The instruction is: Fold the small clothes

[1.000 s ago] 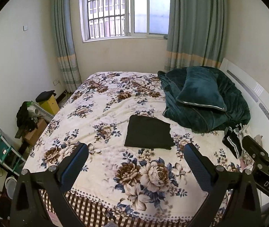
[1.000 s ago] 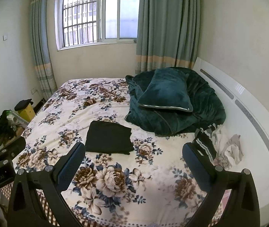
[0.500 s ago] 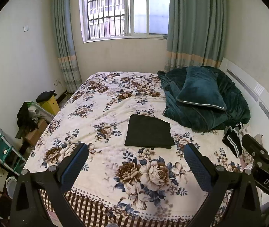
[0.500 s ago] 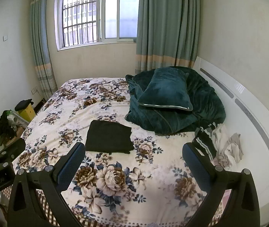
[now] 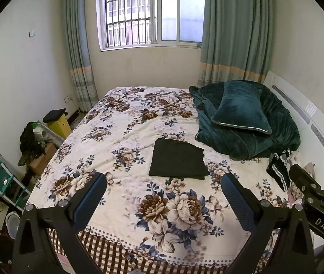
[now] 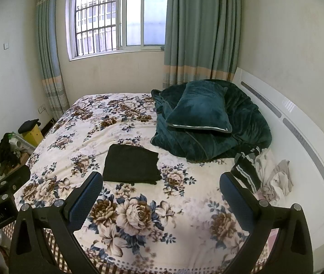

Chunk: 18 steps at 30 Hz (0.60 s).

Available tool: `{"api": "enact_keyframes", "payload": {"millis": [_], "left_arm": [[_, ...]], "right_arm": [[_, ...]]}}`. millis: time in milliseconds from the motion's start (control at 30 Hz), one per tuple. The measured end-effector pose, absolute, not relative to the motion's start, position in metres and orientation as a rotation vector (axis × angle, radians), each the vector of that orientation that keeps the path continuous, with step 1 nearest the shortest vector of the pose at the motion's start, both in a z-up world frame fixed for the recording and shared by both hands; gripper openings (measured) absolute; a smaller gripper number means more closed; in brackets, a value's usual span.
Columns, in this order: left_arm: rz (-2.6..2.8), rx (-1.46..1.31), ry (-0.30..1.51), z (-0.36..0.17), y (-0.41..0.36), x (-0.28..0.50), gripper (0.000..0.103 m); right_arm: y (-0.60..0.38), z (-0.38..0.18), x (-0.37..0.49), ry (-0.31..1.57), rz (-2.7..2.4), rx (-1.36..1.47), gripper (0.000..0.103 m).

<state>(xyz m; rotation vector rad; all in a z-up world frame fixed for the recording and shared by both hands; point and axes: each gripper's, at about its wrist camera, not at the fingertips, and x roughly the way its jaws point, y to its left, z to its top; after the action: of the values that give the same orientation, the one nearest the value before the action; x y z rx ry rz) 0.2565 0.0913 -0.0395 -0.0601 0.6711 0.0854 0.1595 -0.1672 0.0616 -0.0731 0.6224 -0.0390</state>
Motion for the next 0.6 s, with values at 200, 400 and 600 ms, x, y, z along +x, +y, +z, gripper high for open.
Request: {"api": "enact_keyframes", "payload": {"millis": [200, 400, 600], "left_arm": [[0.093, -0.06, 0.672, -0.0399, 0.0877, 0.2539, 0.103], [0.093, -0.062, 0.671, -0.0405, 0.0842, 0.2514, 0.103], [0.093, -0.065, 0.672, -0.0396, 0.0841, 0.251, 0.103]], "right_arm": [[-0.1683, 0.0619, 0.1611, 0.622, -0.038, -0.075, 0.103], [-0.1688, 0.0619, 0.1621, 0.624, -0.036, -0.074, 0.103], [-0.1691, 0.0621, 0.162, 0.622, -0.035, -0.076, 0.103]]}}
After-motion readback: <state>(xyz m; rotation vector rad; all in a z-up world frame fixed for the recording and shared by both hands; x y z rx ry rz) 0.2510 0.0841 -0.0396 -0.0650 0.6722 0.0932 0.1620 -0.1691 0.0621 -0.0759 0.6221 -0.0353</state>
